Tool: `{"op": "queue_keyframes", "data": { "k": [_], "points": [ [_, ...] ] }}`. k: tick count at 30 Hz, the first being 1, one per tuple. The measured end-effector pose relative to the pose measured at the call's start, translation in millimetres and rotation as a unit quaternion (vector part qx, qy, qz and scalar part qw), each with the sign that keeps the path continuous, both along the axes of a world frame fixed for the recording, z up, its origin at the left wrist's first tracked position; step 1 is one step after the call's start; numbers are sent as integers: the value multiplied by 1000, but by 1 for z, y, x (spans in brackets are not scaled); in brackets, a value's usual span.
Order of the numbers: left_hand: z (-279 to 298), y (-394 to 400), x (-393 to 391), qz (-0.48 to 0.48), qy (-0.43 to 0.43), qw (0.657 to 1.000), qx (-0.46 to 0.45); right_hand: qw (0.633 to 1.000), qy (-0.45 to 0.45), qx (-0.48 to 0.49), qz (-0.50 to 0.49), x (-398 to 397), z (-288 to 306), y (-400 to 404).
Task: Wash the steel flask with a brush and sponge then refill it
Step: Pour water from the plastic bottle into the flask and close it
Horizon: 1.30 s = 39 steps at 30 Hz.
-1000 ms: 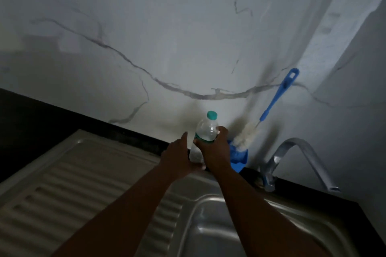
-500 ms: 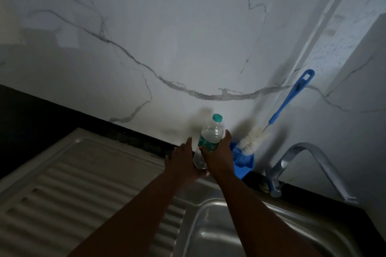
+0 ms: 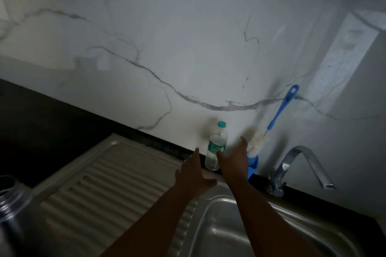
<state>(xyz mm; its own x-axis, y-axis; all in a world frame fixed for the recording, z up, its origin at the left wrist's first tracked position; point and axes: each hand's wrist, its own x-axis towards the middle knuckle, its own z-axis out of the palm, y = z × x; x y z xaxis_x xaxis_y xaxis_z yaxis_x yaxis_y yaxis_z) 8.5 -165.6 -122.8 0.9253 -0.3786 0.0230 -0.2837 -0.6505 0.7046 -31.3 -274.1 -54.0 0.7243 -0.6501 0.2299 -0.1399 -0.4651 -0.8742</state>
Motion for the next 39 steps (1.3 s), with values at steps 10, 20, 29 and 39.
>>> {"op": "queue_keyframes", "data": {
  "k": [10, 20, 29, 39],
  "points": [
    [22, 128, -125, 104, -52, 993, 16, 970, 114, -79, 201, -88, -9, 89],
    [17, 288, -210, 307, -263, 896, -184, 755, 260, -298, 523, -130, -25, 199],
    [-1, 354, -138, 294, -57, 922, -244, 745, 332, -302, 494, -94, -65, 273],
    [-24, 368, -85, 78, -1, 934, -349, 919, 102, 94, 369, -75, 98, 280]
  ]
}}
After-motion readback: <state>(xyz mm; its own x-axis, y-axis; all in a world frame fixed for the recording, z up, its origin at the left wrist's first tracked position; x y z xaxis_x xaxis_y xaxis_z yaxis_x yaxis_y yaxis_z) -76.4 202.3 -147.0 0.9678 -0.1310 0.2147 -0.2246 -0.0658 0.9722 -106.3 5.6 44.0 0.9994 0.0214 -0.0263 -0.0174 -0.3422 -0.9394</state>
